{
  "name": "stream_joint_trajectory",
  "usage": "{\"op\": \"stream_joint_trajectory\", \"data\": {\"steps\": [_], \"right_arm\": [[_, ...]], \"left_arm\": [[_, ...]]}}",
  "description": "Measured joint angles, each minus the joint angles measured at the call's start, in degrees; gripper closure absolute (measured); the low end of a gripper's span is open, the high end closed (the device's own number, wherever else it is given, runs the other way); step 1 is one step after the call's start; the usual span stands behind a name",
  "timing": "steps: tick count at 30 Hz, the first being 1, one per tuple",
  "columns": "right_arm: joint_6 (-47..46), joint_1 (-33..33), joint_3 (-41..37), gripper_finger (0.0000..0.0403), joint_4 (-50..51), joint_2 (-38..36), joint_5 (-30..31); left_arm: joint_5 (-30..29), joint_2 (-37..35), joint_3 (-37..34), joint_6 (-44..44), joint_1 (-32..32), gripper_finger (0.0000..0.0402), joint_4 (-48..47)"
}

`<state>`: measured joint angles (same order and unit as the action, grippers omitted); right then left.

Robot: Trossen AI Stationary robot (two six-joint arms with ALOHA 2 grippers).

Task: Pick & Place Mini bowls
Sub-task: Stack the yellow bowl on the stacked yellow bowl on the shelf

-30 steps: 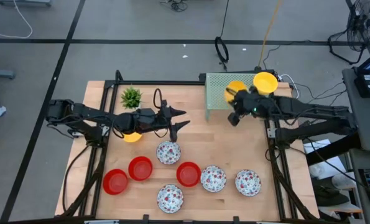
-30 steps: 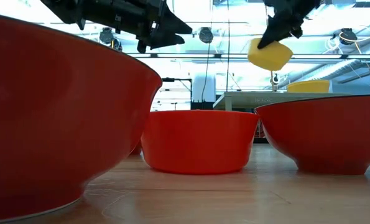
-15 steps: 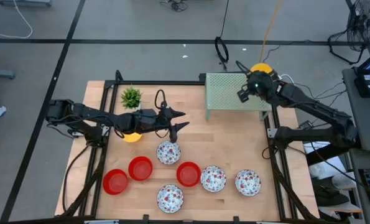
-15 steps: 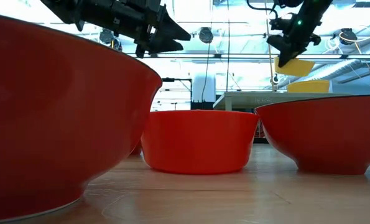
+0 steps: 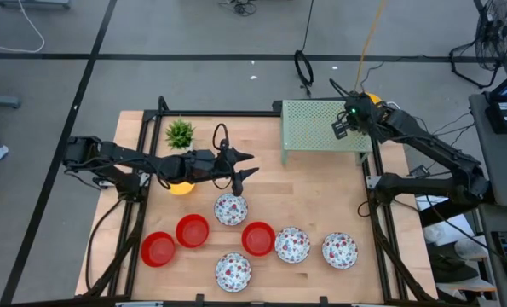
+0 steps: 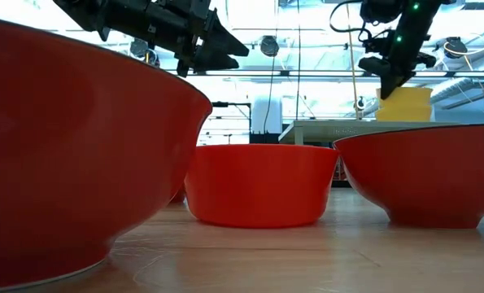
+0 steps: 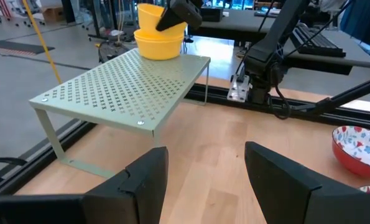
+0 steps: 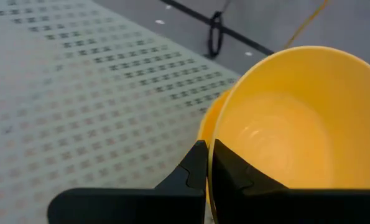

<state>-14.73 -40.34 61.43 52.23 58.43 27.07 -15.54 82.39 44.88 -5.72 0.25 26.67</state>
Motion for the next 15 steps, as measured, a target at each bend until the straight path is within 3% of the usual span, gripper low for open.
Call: {"op": "stream_joint_trajectory", "data": {"steps": [8, 15], "right_arm": [[-1.3, 0.0, 0.0, 0.0397, -0.1, 0.0, -0.3], [-1.3, -0.1, 0.0, 0.0339, -0.1, 0.0, -0.3]], "left_arm": [[0.0, 0.0, 0.0, 0.0, 0.0, 0.0186, -1.2], [0.0, 0.0, 0.0, 0.0, 0.0, 0.0186, -1.6]]}}
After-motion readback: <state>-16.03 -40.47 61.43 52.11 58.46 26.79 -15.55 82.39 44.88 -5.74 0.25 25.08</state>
